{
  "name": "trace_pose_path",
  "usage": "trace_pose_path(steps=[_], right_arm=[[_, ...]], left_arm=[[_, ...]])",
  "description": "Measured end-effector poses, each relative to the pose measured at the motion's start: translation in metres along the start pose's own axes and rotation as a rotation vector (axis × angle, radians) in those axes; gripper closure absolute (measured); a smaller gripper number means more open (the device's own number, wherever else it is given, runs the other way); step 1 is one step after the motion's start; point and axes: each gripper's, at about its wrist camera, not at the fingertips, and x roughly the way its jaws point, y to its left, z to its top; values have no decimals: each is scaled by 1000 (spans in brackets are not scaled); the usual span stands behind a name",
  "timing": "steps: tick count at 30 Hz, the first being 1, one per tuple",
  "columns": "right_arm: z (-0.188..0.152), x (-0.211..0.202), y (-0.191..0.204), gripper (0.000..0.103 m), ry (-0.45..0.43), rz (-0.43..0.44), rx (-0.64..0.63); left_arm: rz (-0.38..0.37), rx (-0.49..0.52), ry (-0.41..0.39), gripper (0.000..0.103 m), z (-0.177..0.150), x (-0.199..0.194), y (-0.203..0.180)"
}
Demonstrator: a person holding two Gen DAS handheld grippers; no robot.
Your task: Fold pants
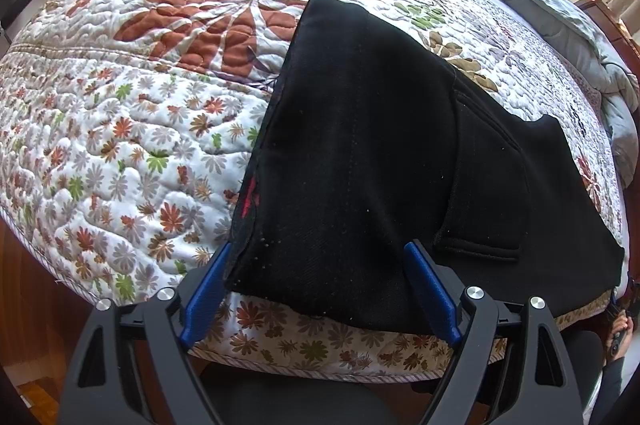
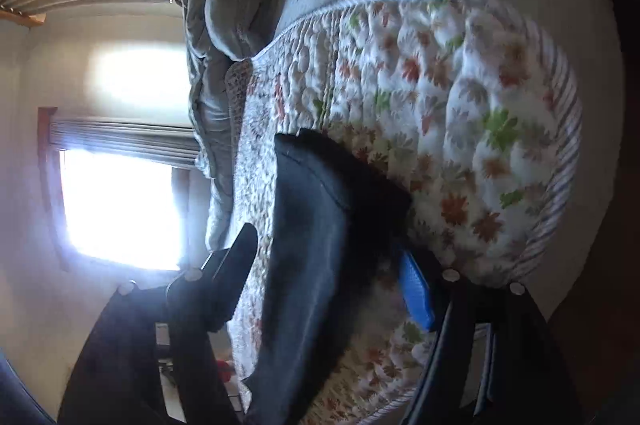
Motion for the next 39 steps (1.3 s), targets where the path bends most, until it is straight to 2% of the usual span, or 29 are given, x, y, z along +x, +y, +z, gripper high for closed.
trace_pose_path(steps=[5,7,8,9,10,13,18,27,39], right_arm=[[12,14,7,42,10,54,-3],[13,20,10,62,25,31,-26],[11,21,10,69,39,16,-40],[10,23,12,82,52,4,-50],[8,23,13,90,55,-6,-58],[4,16,20,93,44,-52,-99],[-9,8,66,93,5,-89,-220],[-49,1,154,93,-60,-241,-481],[-107,-4,238,93,-80,-306,-726]], left_arm=[[1,1,1,17,-1,0,0],[3,0,0,17,-1,0,0],[5,-1,-1,17,-1,0,-1],[7,-3,-1,17,-1,-1,-1],[8,-5,-1,17,-1,-1,-1],[14,-6,4,17,-1,-2,-2],[31,-1,4,17,0,-2,-7],[55,11,-6,17,-2,1,-13],[52,9,-11,16,-2,2,-13]])
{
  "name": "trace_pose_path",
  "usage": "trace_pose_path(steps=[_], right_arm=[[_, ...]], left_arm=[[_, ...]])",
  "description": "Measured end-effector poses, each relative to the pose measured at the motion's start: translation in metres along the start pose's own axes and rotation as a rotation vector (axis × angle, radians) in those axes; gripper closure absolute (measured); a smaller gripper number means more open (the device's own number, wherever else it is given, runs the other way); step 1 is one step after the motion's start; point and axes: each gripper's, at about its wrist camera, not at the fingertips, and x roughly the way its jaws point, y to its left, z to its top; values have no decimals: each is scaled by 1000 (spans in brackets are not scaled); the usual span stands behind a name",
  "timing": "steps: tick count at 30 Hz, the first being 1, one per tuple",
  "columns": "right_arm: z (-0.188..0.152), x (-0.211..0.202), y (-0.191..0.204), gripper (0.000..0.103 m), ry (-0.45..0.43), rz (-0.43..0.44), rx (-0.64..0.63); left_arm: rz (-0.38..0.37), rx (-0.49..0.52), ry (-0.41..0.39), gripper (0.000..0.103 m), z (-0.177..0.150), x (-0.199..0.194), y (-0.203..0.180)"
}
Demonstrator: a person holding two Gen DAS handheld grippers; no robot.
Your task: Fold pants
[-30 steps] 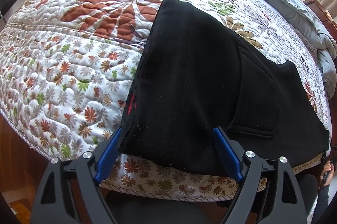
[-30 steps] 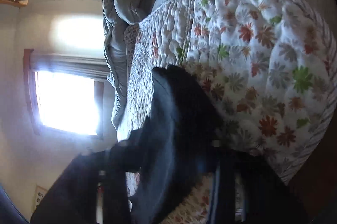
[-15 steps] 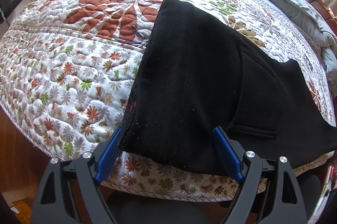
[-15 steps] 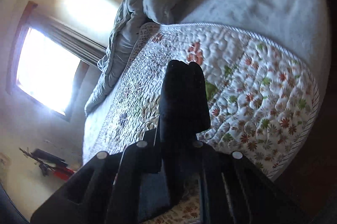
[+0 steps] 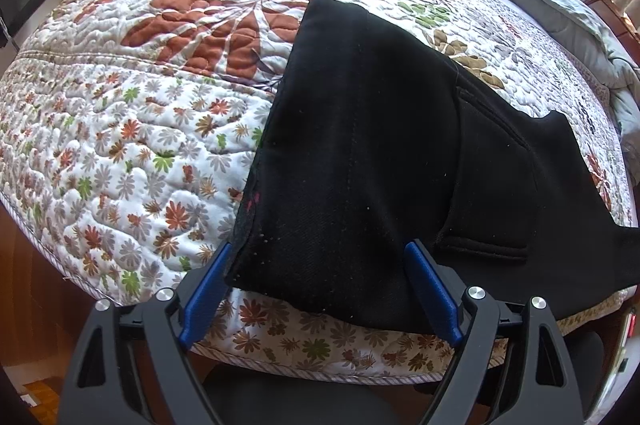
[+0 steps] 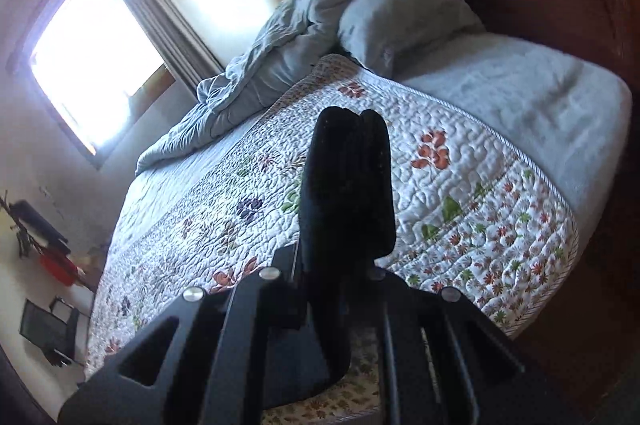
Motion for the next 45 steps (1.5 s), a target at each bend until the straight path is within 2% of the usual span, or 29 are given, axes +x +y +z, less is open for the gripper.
trace_pose_path(steps=[7,18,45], right_arm=[[-3,-11,49,93,-13,-41,-142],[-14,-17,104,93,-21,-101,-309],[-44,-11,184,93,-12,-123,-551]], left_arm=[[-7,0,-2,16,-1,-2,0],[-13,-4,-5,16,-4,-4,1],[-36,-11,-9,16,-7,-6,4]])
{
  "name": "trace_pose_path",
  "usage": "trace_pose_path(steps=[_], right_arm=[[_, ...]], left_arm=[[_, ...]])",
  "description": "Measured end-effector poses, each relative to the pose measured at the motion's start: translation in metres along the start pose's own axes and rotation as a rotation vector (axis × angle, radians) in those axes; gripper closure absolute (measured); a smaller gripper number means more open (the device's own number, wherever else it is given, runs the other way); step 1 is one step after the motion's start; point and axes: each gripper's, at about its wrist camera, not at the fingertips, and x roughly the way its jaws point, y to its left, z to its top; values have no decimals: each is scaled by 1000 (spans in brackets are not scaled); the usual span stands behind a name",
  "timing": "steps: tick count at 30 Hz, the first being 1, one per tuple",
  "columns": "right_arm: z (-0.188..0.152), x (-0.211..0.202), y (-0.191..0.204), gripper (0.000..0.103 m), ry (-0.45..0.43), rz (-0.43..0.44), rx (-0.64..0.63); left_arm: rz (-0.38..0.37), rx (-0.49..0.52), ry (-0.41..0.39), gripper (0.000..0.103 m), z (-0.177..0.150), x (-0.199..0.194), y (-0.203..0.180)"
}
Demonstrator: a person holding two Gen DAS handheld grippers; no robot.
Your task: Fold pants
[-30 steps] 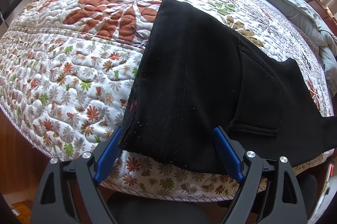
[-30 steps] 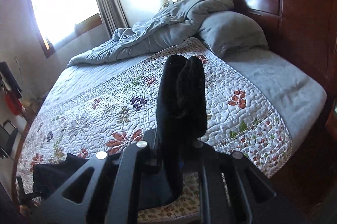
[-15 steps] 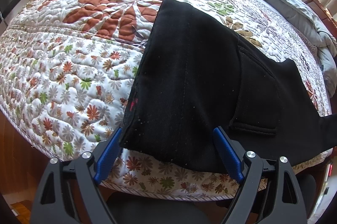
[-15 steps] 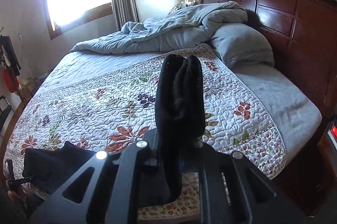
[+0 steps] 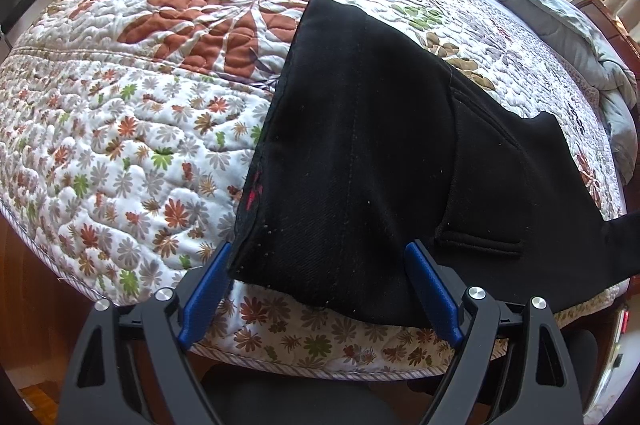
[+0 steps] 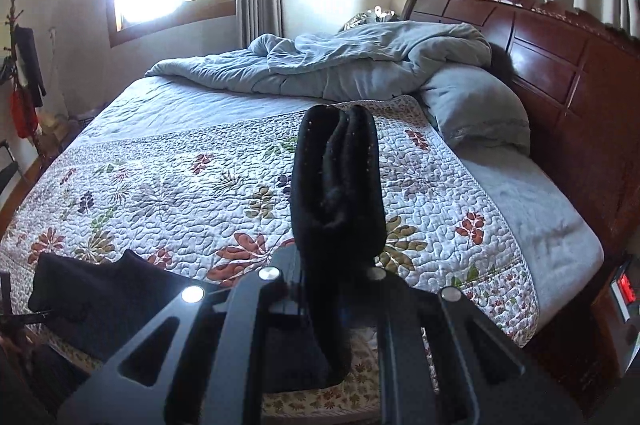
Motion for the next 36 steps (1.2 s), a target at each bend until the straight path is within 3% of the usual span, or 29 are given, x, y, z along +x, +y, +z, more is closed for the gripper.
trace_pose_path(steps=[19,36], right_arm=[[0,12,54,92,13,-4,-159],[-13,35,126,92,59,38,-316]], left_arm=[[-16,-10,-3,16,-1,1,5],[-30,-19,-6,15,-3,1,6]])
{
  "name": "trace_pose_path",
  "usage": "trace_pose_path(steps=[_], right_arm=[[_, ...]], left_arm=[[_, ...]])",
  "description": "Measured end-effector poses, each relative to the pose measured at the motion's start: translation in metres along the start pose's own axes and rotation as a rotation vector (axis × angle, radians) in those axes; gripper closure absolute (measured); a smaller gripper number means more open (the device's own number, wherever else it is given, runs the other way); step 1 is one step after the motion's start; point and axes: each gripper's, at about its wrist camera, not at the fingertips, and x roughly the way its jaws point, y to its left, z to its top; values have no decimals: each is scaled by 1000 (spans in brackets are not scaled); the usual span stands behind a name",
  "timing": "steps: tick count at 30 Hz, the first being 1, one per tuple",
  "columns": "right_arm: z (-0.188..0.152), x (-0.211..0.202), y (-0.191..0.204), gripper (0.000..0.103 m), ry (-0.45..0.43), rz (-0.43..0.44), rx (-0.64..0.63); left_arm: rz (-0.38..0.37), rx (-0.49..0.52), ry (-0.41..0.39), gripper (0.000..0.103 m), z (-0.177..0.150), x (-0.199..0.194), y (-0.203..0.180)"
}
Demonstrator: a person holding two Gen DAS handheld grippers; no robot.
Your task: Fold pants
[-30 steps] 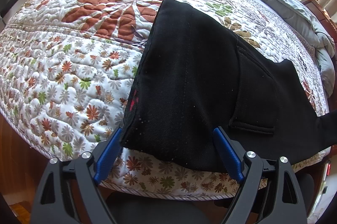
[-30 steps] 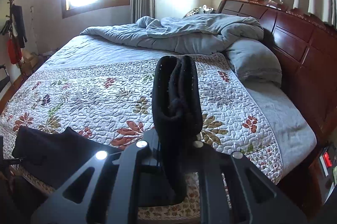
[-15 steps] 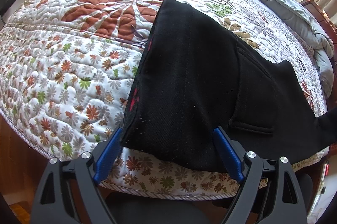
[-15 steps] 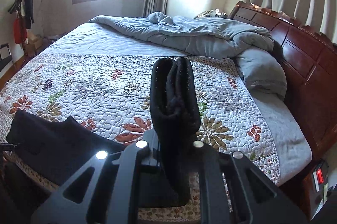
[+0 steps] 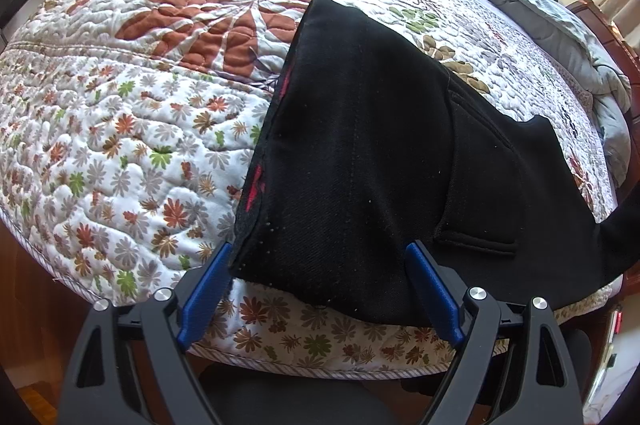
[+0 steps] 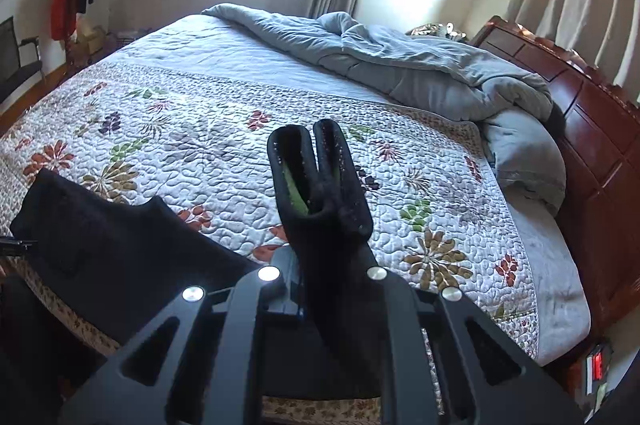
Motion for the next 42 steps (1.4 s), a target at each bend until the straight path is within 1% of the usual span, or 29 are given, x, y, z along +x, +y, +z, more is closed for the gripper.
trace_pose_path(steps=[6,19,25,37,42], right_arm=[[-2,9,26,92,20,6,-64],[-10,25,65,92,64,7,-150],[-16,33,89,92,83,-8,-218],[-33,51,119,92,71,-29,-335],[-44,59,136,92,63,-58,-415]], left_arm=[[-8,-4,-2,15,0,0,2],[-13,-8,-3,15,-1,-2,2],[-13,-8,2,15,-1,-3,1],[-23,-29,2,14,3,-4,3],[-24,-34,5,14,3,-5,5]])
